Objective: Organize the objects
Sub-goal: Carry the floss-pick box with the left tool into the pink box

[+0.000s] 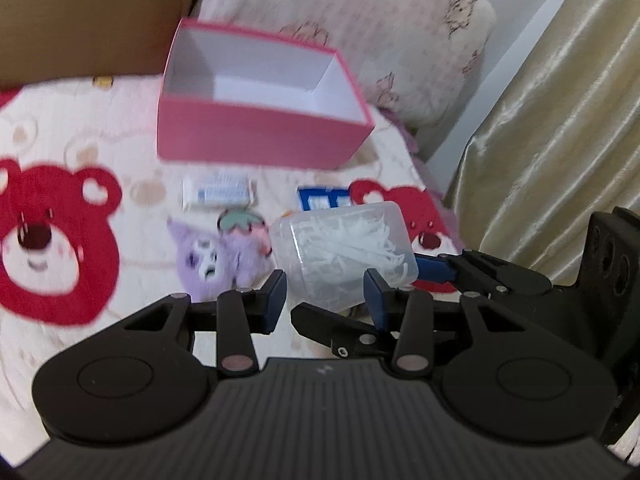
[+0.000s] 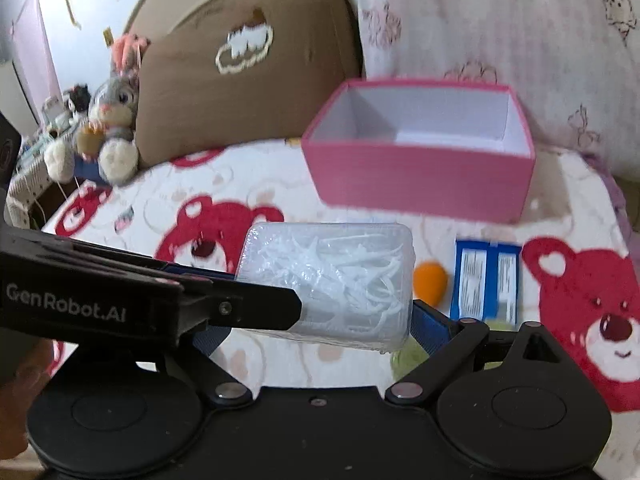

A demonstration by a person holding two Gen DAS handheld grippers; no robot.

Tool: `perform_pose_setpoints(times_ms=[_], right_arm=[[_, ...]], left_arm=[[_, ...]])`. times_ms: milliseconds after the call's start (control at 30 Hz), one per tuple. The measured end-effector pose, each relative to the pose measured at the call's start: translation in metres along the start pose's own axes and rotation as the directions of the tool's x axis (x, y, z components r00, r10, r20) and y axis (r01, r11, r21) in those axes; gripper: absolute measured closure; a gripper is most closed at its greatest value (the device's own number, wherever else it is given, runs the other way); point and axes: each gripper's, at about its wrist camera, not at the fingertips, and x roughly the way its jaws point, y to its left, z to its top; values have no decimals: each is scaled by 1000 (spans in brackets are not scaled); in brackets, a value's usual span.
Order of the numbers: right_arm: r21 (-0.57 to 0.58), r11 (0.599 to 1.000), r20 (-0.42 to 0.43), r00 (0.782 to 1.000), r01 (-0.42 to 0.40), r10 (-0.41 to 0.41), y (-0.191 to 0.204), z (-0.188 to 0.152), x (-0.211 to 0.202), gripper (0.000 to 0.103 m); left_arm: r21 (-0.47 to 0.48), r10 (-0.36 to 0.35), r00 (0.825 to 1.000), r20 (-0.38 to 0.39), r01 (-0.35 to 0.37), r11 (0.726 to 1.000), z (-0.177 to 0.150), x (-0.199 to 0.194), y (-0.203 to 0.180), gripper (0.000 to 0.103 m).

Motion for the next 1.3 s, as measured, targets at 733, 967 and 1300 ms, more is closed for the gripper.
perform_pose_setpoints(times_ms=[733, 967, 1300], right_arm=[[-1, 1000, 24, 999, 26, -26, -46, 125, 25, 6], [37, 999, -28, 999, 32, -31, -81, 154, 79, 6], [94, 993, -105, 993, 69, -59, -129, 179, 159, 7]], left_arm=[[-18, -33, 999, 40, 33, 999, 136, 36, 4, 62], [-52, 13, 1000, -1, -13, 999, 177, 86, 17, 60], [-131, 24, 999, -48, -30, 991, 217, 170, 55, 60]])
